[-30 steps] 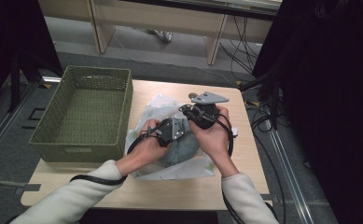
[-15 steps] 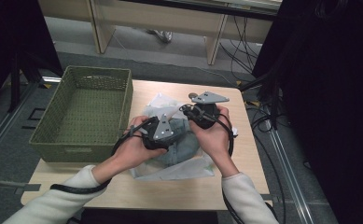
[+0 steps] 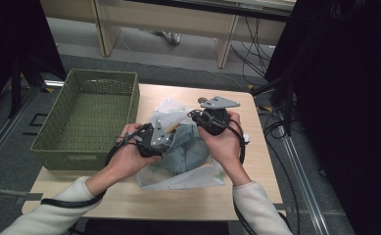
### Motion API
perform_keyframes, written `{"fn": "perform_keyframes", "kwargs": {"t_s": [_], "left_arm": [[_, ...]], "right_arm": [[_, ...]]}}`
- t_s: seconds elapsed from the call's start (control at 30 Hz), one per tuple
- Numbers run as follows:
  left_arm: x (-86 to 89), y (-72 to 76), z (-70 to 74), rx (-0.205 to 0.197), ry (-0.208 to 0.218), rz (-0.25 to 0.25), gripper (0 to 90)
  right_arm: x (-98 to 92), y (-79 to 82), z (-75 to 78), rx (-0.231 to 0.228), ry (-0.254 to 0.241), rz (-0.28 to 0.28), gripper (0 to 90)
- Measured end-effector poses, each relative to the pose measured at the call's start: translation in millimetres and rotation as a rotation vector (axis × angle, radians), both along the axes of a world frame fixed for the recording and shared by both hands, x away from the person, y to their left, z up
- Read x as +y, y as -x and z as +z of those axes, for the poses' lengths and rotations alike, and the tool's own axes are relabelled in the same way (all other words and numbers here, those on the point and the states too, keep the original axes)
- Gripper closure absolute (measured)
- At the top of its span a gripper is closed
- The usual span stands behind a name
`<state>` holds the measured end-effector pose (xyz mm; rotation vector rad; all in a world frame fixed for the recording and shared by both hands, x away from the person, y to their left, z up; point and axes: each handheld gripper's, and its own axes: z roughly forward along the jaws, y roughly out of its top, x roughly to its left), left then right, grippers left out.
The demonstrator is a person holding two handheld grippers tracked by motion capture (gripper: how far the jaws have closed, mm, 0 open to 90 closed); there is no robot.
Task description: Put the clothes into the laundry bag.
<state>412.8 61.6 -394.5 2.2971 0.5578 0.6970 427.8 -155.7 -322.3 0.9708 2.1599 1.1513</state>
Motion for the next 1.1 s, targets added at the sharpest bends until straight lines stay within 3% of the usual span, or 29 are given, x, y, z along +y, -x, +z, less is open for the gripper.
{"fn": "perform_keyframes", "kwargs": {"t_s": [0.1, 0.17, 0.33, 0.4, 0.5, 0.63, 0.73, 0.8, 0.9, 0.97, 1.1], "left_arm": [[-2.6, -7.7, -9.1, 0.034, -0.001, -0.04, 45.3], [-7.0, -11.8, -13.6, 0.03, -0.016, -0.058, 49.5], [-14.7, -21.8, -18.7, 0.116, 0.013, -0.031, 78.9], [-18.8, -20.5, -18.3, 0.124, 0.019, -0.022, 83.8], [-29.3, -12.9, -14.8, 0.108, 0.067, -0.05, 84.8], [-46.7, -5.0, -13.3, 0.042, 0.115, -0.095, 84.6], [-55.5, -7.8, -19.0, 0.017, 0.117, -0.096, 84.5], [-59.4, -11.5, -25.5, -0.002, 0.094, -0.094, 84.3], [-64.5, -19.4, -41.8, -0.043, 0.021, -0.077, 84.1], [-66.5, -22.9, -48.6, -0.049, 0.006, -0.067, 83.9], [-68.8, -25.8, -48.0, -0.096, -0.023, -0.034, 83.7]], "right_arm": [[1.6, 0.3, -0.3, 0.001, 0.001, 0.001, 90.0], [2.1, 0.7, -0.2, -0.001, 0.005, 0.002, 90.0], [2.4, 0.8, -1.1, 0.004, 0.005, 0.004, 90.0], [2.0, 0.3, -1.3, 0.001, 0.006, 0.004, 90.0], [1.8, -0.4, -2.3, -0.001, 0.002, -0.001, 90.0], [5.3, 0.9, -3.3, -0.004, 0.003, 0.007, 90.0], [8.0, 3.0, -2.9, -0.004, 0.003, 0.013, 90.0], [8.9, 3.8, -2.7, -0.006, 0.002, 0.015, 90.0], [8.8, 3.6, -2.8, -0.007, -0.002, 0.017, 90.0], [8.3, 3.7, -2.4, 0.0, -0.009, 0.015, 90.0], [6.4, 4.1, 0.2, -0.011, -0.016, 0.014, 90.0]]}}
